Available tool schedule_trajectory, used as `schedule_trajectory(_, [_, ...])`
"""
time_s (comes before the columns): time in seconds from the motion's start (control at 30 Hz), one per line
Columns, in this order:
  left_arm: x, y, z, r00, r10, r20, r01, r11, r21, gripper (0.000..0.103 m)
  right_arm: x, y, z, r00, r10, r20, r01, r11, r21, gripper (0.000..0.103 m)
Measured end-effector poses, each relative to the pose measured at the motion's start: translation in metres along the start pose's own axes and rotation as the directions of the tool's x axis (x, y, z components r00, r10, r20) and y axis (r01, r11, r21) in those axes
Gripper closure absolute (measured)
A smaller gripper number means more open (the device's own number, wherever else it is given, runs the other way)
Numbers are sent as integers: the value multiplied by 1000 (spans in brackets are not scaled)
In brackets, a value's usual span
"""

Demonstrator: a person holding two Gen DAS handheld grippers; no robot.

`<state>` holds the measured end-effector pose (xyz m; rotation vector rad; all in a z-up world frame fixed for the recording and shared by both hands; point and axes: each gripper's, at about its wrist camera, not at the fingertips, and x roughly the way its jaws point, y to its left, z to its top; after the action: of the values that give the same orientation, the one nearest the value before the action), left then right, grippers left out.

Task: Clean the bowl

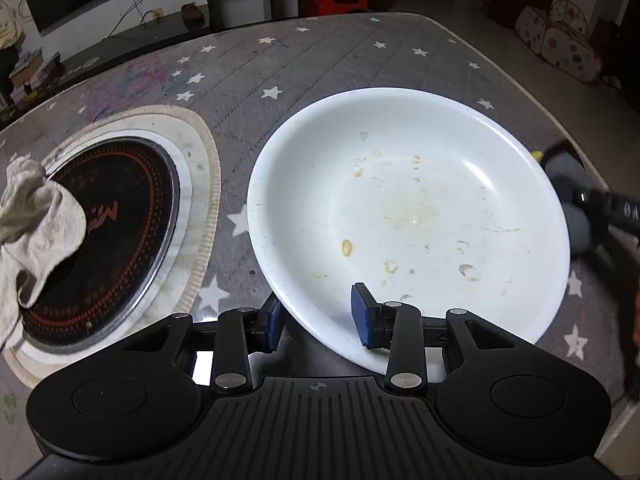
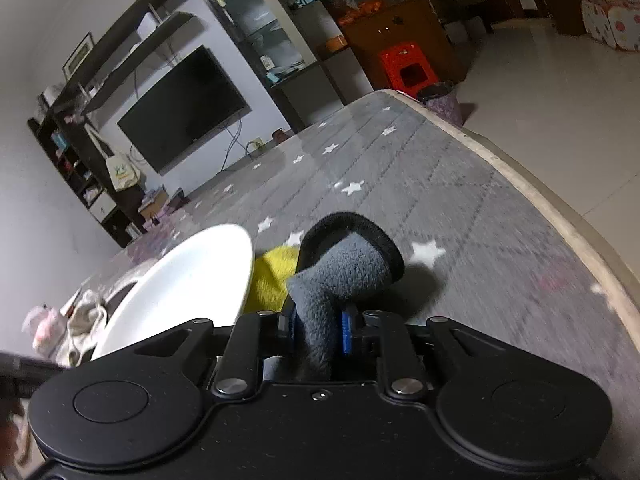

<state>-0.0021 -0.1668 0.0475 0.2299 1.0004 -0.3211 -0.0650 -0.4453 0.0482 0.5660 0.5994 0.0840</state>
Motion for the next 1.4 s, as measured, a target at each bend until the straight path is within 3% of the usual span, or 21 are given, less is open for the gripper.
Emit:
schedule_trajectory(0.43, [13,-3,12,1000,21,5,-21,996,92,59,45,-5,32,1000,29,1,-29,995,99,83])
schedule_trajectory(0.73, [7,-2,5,1000,13,-15,-14,998,-55,59,50,-1,28,1000,5,-18,-4,998,62,83])
schedule_trajectory(0.9, [6,-4,2,1000,26,-4,-26,997,-66,61,36,1,19,1000,0,-12,1,999,49,83])
schedule_trajectory(1.23, [-2,3,-4,1000,22,12,-22,1000,-16,65,-17,19,-9,999,-27,-35,22,989,-147,84])
schedule_trajectory(1.4, [-10,4,-11,1000,12,22,-12,1000,8,65,-47,46,-29,998,-65,-26,52,938,-343,84])
